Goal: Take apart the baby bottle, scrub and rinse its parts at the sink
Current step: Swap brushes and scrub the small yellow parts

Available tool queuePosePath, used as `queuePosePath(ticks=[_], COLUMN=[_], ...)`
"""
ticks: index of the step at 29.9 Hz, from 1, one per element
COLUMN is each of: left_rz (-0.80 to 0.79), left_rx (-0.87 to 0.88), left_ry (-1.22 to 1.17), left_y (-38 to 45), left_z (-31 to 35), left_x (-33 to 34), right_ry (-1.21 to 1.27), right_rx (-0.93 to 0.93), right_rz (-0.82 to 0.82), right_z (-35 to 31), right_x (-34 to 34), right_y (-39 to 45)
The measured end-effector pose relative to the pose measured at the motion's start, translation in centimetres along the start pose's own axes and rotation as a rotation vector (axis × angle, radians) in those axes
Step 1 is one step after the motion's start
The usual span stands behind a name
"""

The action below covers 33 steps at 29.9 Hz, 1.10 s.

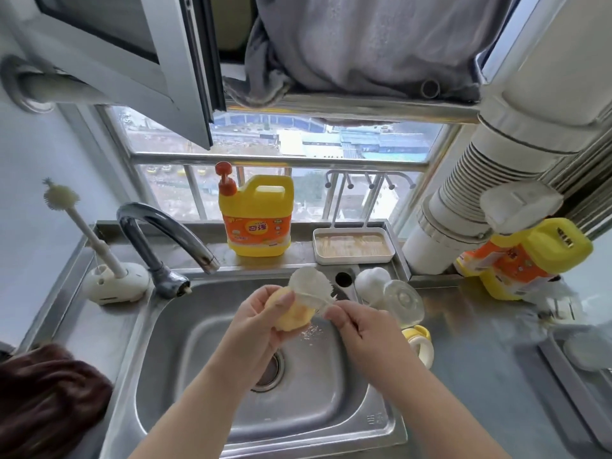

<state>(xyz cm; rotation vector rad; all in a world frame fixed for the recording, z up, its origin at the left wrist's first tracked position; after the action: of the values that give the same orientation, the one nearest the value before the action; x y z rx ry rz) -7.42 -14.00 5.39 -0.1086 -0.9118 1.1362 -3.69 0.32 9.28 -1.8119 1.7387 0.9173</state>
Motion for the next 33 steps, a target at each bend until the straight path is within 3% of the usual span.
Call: queuePosePath(ticks=[4, 8, 11, 15, 19, 22, 24, 28, 30, 33], left_rz=[-0.017, -0.003, 0.027, -0.028, -0.089, -0.097, -0.077, -0.14, -0.143, -0.142], left_rx=[-0.068, -0.166, -0.167, -0.105, -0.129, -0.143, -0.116, -0.076, -0.057, -0.017], left_ry=[-0.149, -0.371, -0.334, -0.366, -0.228, -0.175, -0.205, -0.097, -0.129, -0.17], left_y=[0.5, 1.5, 1.6, 1.6, 1.5, 1.6, 1.7, 1.4, 1.5, 1.4], left_z=[0.4, 0.9, 1.4, 2.7, 2.3, 2.0, 2.4, 3.0, 3.4, 4.2], left_x=[0.5, 0.2, 0.3, 0.2, 0.9, 0.7, -0.4, 1.2, 1.3, 0.4], right_ry=[-0.057, -0.161, -0.128, -0.103, -0.064, -0.096, -0.142, -0.135, -0.11, -0.121], right_rx=[-0.026, -0.076, 0.015, -0.039, 0.062, -0.011, 0.038, 0.075, 0.0, 0.06], right_rz=[0.106, 0.044, 0.162, 0.107, 0.165, 0.083, 0.013, 0.094, 0.071, 0.003], right_z=[-0.7, -2.3, -0.9, -2.1, -1.1, -2.4, -1.8, -1.5, -2.8, -1.9], right_x=[-1.3, 0.1, -1.3, -0.3, -1.7, -1.3, -1.4, -2.8, -2.0, -2.3], right_y=[0.5, 0.3, 1.5, 0.8, 2.2, 2.4, 1.9, 3.0, 3.1, 2.3])
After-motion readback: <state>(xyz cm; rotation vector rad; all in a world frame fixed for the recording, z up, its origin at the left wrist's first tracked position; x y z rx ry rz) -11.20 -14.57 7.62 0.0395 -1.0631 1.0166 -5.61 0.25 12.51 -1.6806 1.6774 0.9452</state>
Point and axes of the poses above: each hand's wrist, its own y-axis towards the middle knuckle, its own x-axis out of the palm, z = x × y, the point moved 8 cm from there along y, towards the middle knuckle, and after that the axes turned 13 degrees about -x, right-handed, at the moved point
